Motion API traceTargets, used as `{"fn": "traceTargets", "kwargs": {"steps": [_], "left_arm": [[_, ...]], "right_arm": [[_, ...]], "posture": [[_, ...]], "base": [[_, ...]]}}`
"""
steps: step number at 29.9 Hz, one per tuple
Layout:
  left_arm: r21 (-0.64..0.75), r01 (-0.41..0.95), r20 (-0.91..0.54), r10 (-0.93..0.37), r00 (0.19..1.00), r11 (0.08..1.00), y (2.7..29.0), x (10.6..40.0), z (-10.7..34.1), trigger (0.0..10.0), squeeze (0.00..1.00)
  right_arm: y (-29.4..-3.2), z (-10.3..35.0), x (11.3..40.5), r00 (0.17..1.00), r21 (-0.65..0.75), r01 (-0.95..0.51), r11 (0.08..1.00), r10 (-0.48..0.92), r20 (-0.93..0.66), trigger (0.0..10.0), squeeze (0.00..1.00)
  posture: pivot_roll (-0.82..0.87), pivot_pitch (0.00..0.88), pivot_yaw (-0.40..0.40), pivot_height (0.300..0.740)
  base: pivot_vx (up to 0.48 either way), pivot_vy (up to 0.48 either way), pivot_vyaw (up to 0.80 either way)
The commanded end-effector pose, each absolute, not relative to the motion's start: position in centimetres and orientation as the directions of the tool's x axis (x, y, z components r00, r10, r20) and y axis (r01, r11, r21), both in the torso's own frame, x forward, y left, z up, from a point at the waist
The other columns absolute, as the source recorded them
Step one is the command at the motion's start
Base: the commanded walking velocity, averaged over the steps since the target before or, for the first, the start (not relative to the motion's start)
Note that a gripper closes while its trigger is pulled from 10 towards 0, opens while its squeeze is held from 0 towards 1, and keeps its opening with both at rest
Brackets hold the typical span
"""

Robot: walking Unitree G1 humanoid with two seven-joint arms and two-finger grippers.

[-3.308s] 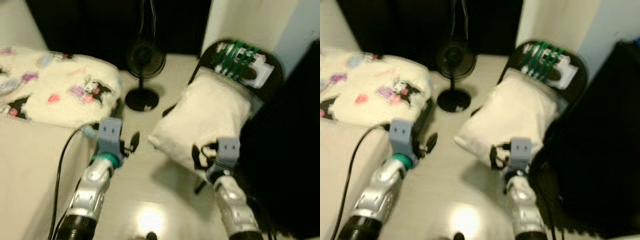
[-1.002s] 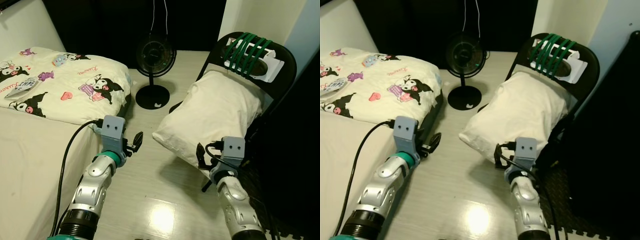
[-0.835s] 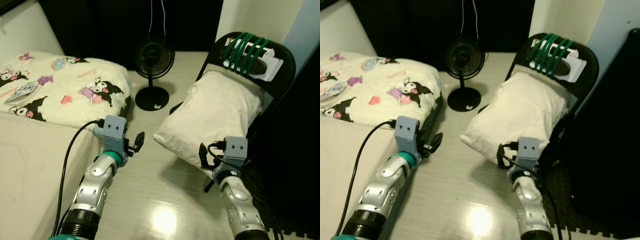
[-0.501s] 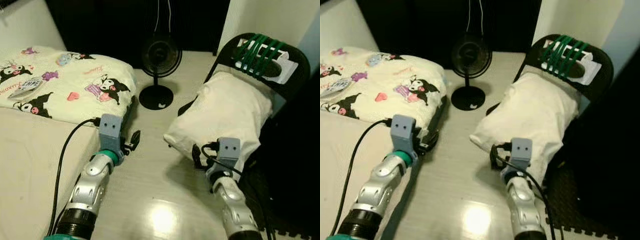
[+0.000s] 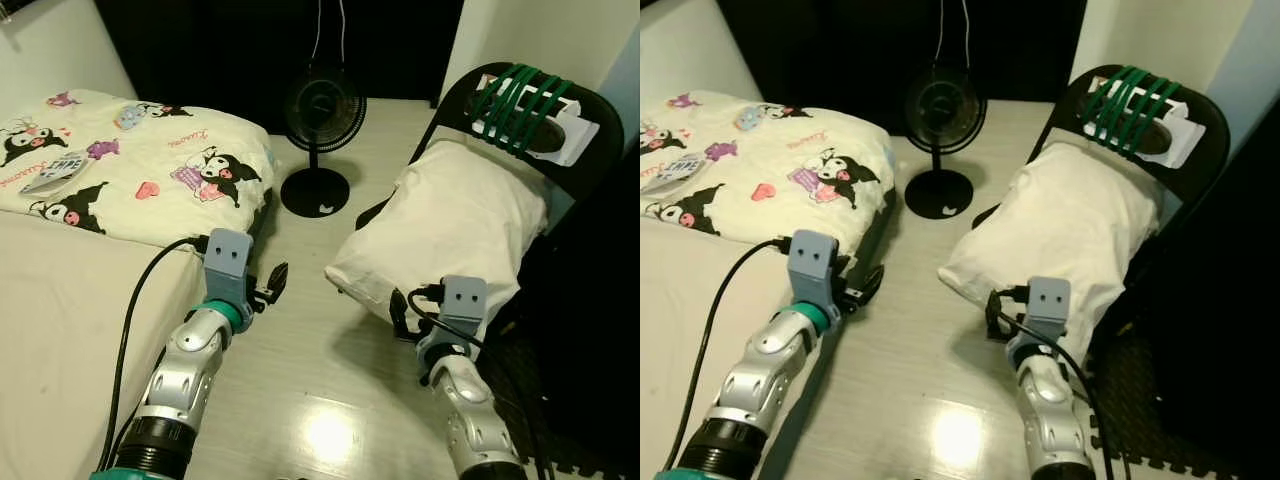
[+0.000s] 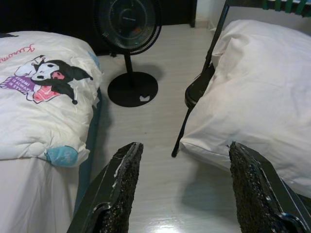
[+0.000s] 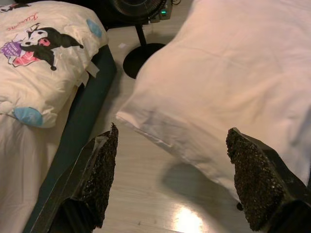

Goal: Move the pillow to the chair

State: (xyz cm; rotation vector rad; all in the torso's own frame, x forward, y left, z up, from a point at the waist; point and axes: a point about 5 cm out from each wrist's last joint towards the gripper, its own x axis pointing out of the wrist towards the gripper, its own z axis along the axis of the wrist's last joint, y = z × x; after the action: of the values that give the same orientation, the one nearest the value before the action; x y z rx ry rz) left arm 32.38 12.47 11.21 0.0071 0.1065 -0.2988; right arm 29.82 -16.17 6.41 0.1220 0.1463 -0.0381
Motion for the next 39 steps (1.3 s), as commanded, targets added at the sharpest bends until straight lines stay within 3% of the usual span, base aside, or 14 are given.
{"fn": "traceTargets", "kwargs": {"steps": [1, 14, 20, 23, 32, 39], "left_arm": [[-0.001, 0.279, -0.134, -0.277, 0.952, 0.96, 13.0, 32.3, 10.7, 10.0, 0.0], [-0.015, 0.247, -0.131, -0.247, 0.96, 0.969, 13.2, 32.2, 10.3, 10.0, 0.0], [-0.146, 0.075, -0.22, -0.106, 0.97, 0.986, 14.8, 32.0, 7.0, 10.0, 0.0], [-0.105, -0.018, -0.353, -0.021, 0.936, 0.994, 16.1, 30.8, 3.6, 10.0, 0.0], [-0.05, -0.022, -0.413, -0.001, 0.911, 0.999, 15.9, 28.6, 0.9, 10.0, 0.0], [0.004, 0.017, -0.481, -0.012, 0.877, 1.0, 15.7, 27.8, -1.0, 10.0, 0.0]], "right_arm": [[-16.2, 5.9, 29.5, 0.985, 0.129, 0.058, 0.99, -0.036, -0.17, 10.0, 0.0], [-16.3, 5.9, 29.7, 0.985, 0.124, 0.048, 0.991, -0.026, -0.171, 10.0, 0.0], [-16.4, 4.3, 29.3, 0.977, 0.129, 0.05, 0.99, -0.022, -0.212, 10.0, 0.0], [-16.4, 2.1, 28.6, 0.95, 0.081, 0.03, 0.996, -0.003, -0.313, 10.0, 0.0], [-16.6, -0.9, 27.3, 0.879, 0.006, -0.066, 0.998, 0.061, -0.473, 10.0, 0.0], [-16.6, -2.9, 25.7, 0.838, -0.014, -0.056, 0.998, 0.039, -0.545, 10.0, 0.0]], "posture": [[0.04, 0.0, 0.16, 0.74], [0.04, 0.0, 0.154, 0.74], [0.03, 0.0, 0.147, 0.74], [0.0, 0.0, 0.097, 0.74], [0.04, 0.0, 0.017, 0.74], [0.03, 0.0, 0.027, 0.74]], "base": [[0.0, 0.0, 0.0], [0.0, 0.0, 0.0], [0.0, 0.0, 0.0], [0.0, 0.0, 0.0], [0.0, 0.0, 0.0], [0.0, 0.0, 0.0]]}}
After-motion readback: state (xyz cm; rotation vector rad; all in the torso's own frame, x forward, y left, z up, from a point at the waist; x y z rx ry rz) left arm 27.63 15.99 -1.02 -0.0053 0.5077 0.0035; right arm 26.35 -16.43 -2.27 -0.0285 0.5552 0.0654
